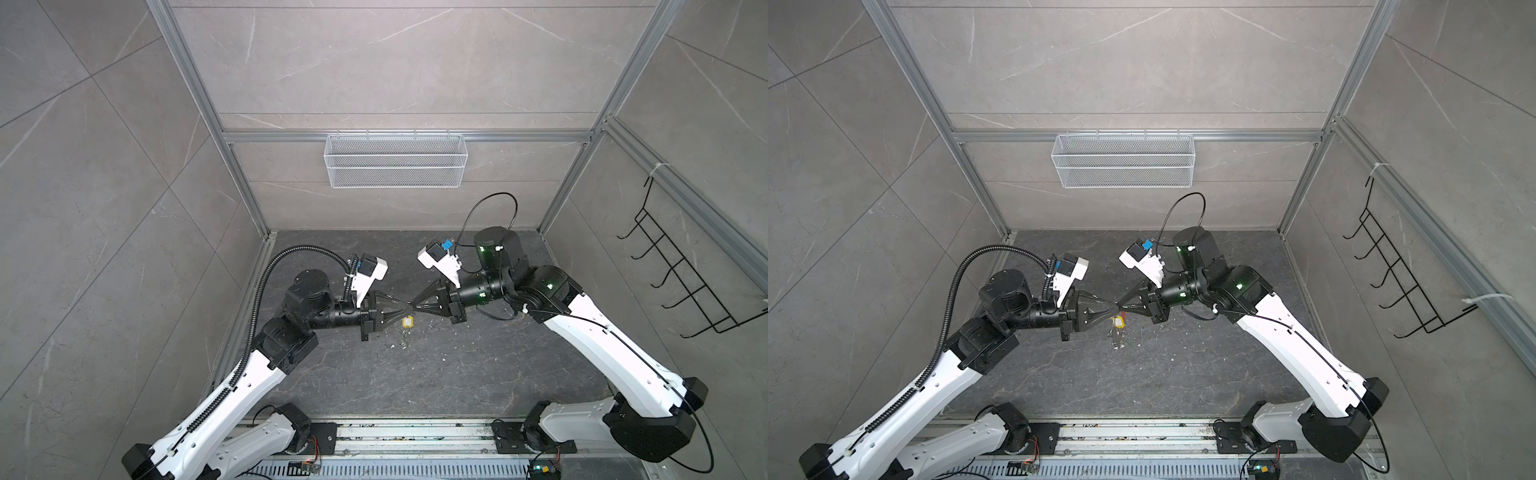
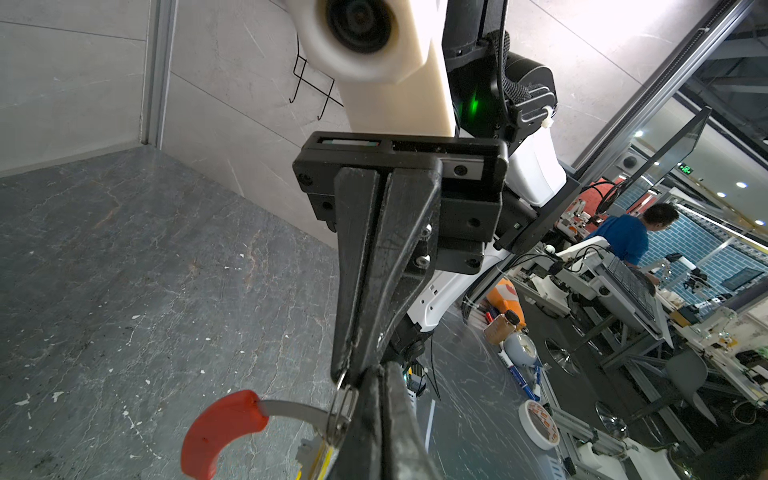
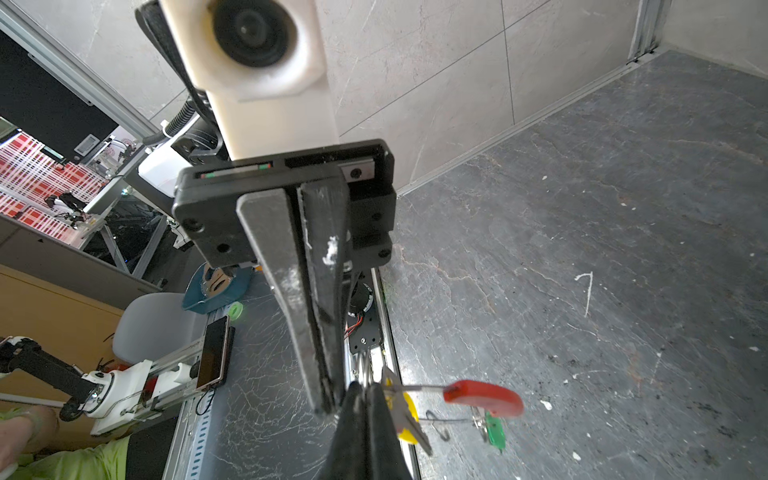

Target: Remove the keys from the keyring

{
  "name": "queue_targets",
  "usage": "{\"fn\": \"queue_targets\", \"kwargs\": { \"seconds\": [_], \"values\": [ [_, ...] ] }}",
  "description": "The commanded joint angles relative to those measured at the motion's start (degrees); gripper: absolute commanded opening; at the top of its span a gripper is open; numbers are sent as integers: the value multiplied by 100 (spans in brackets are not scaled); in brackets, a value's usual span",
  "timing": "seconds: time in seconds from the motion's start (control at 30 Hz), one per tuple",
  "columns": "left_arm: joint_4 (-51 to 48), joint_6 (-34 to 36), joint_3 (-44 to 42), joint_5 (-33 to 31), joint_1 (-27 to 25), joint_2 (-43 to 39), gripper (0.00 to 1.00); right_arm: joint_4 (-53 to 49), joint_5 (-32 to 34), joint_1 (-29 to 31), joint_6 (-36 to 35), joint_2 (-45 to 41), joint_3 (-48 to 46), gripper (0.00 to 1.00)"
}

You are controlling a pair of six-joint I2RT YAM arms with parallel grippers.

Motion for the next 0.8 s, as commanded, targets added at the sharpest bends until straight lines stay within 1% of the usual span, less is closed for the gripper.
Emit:
{"fn": "queue_targets", "kwargs": {
  "seconds": [0.0, 0.1, 0.17, 0.3, 0.47, 0.6, 0.67, 0.77],
  "values": [
    [272, -49, 112, -118, -17, -134, 0, 402, -159, 41, 166, -169, -34, 0],
    [-7, 81, 201, -270, -15, -293, 19, 297, -9, 43, 95, -237, -62, 0],
    [-119, 140, 199, -333, -9, -373, 24, 196, 1, 43, 9, -272, -66, 0],
    [-364, 200, 248, -320, 21, -333, 29, 90, -69, 43, -96, -328, -119, 0],
    [-266, 112, 246, -145, 116, -265, 34, 23, -258, 43, -181, -400, -106, 0],
    [-258, 70, 301, -73, 172, -220, 34, -46, -354, 43, -215, -409, -89, 0],
    [-569, 251, 450, -149, 224, -241, 34, -132, -317, 43, -244, -430, -64, 0],
    [-601, 324, 459, -187, 254, -380, 35, -166, -288, 43, -258, -483, -105, 0]
  ]
}}
